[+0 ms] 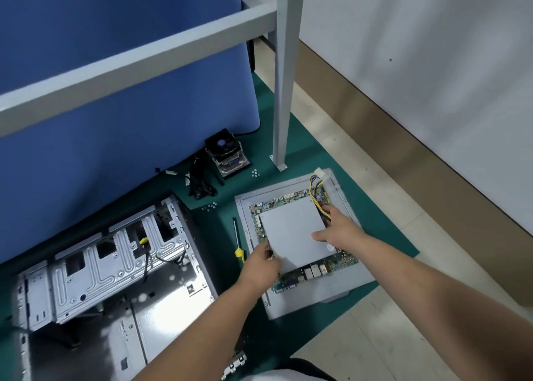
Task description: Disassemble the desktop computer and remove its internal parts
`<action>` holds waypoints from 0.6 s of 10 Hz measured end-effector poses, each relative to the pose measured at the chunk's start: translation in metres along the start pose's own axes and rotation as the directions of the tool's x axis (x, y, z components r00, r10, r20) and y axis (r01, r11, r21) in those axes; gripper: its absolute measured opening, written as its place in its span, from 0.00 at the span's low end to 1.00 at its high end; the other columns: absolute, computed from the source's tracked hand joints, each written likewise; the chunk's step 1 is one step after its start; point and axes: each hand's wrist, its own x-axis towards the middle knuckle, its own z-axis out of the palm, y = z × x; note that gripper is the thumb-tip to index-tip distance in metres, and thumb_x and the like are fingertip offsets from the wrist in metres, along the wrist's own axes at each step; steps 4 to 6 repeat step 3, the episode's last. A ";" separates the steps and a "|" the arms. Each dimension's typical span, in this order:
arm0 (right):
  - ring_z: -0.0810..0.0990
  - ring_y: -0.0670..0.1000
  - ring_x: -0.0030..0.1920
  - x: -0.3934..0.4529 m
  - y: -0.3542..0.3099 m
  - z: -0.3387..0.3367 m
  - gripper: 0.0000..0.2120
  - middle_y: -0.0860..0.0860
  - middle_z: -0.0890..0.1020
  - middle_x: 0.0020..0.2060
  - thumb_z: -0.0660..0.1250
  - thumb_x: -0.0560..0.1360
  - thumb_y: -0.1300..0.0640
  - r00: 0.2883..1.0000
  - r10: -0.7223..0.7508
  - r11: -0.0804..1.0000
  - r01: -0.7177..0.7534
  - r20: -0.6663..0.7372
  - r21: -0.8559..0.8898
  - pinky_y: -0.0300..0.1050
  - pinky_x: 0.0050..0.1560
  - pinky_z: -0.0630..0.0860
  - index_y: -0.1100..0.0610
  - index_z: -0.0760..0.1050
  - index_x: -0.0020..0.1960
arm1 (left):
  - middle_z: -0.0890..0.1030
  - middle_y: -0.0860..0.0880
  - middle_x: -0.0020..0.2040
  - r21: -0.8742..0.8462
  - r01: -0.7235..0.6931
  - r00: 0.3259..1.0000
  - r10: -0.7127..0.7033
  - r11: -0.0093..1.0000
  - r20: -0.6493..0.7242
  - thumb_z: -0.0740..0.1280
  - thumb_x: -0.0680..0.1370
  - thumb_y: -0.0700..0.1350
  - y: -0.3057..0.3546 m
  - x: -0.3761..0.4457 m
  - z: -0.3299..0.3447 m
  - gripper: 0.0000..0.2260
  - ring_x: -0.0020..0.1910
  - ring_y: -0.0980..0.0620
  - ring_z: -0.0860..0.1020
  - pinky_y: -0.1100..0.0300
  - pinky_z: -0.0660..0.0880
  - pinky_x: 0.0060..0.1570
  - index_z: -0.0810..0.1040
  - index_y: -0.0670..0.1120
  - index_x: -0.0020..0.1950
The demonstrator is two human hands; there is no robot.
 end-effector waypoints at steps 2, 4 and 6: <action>0.76 0.57 0.66 -0.024 -0.003 0.002 0.38 0.54 0.71 0.72 0.71 0.76 0.46 0.998 -0.067 0.898 0.067 0.015 -0.435 0.53 0.66 0.76 0.52 0.58 0.80 | 0.83 0.57 0.61 -0.068 -0.087 0.994 0.091 0.994 0.066 0.72 0.79 0.55 -0.015 -0.066 -0.041 0.11 0.60 0.58 0.81 0.57 0.76 0.65 0.81 0.58 0.62; 0.75 0.55 0.67 -0.042 -0.027 0.002 0.35 0.53 0.67 0.75 0.68 0.75 0.44 0.992 -0.099 0.778 0.130 0.084 -0.615 0.53 0.65 0.76 0.51 0.61 0.78 | 0.84 0.61 0.60 -0.022 -0.087 0.973 0.089 0.996 0.213 0.73 0.71 0.68 -0.037 -0.124 -0.080 0.20 0.60 0.62 0.81 0.60 0.76 0.64 0.81 0.64 0.60; 0.75 0.55 0.67 -0.042 -0.027 0.002 0.35 0.53 0.67 0.75 0.68 0.75 0.44 0.992 -0.099 0.778 0.130 0.084 -0.615 0.53 0.65 0.76 0.51 0.61 0.78 | 0.84 0.61 0.60 -0.022 -0.087 0.973 0.089 0.996 0.213 0.73 0.71 0.68 -0.037 -0.124 -0.080 0.20 0.60 0.62 0.81 0.60 0.76 0.64 0.81 0.64 0.60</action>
